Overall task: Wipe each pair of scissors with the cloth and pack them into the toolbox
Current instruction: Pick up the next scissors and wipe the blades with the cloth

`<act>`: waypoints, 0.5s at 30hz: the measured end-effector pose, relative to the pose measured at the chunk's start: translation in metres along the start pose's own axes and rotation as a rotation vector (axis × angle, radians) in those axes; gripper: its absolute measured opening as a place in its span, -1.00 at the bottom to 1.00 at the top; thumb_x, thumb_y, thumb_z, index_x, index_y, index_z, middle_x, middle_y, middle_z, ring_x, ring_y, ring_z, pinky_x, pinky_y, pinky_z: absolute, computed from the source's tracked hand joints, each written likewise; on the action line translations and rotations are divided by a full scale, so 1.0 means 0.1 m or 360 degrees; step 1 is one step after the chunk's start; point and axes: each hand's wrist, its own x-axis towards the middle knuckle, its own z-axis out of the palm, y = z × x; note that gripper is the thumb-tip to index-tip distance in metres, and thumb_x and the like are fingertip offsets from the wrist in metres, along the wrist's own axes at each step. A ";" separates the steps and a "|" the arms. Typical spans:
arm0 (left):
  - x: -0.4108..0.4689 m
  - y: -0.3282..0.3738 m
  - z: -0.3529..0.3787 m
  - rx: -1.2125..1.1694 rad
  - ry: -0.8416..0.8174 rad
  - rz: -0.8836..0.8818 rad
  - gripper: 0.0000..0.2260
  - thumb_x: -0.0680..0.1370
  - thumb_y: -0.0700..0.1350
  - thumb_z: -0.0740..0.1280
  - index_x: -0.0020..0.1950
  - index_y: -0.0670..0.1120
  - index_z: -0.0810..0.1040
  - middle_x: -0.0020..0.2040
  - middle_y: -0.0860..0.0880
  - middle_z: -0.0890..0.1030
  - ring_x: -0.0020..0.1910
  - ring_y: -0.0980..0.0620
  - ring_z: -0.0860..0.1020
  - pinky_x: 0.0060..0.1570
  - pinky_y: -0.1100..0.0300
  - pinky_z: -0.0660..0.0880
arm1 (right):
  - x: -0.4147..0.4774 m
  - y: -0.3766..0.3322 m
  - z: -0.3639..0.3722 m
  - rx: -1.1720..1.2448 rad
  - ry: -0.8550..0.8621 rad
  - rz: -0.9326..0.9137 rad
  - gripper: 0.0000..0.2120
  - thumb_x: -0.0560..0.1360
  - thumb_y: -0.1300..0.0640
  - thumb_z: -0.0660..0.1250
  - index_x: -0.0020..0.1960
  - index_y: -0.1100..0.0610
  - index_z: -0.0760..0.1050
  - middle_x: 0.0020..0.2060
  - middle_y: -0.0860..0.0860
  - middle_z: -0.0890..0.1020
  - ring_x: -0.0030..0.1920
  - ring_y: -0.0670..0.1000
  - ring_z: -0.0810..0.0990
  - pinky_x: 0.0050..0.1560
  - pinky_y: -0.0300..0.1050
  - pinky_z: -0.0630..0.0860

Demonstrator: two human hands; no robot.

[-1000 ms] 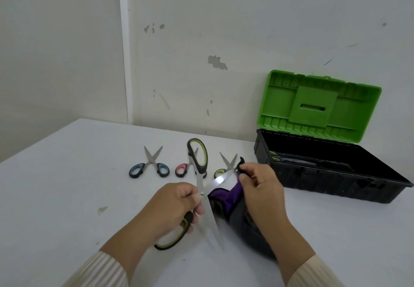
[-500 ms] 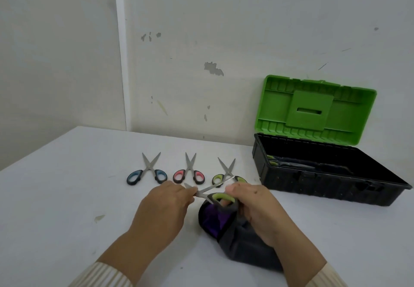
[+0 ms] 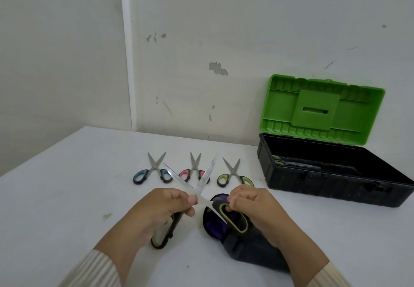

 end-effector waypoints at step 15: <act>0.00 -0.02 -0.04 -0.0154 -0.0147 -0.0143 -0.80 0.51 -0.10 0.40 -0.18 -0.24 0.63 -0.39 -0.12 0.55 -0.51 -0.03 0.47 -0.48 0.16 0.42 | -0.05 -0.10 0.00 -0.0168 0.0811 -0.0446 -0.64 0.39 0.35 0.37 -0.13 -0.14 0.51 -0.14 -0.06 0.60 -0.18 -0.17 0.57 -0.10 -0.30 0.52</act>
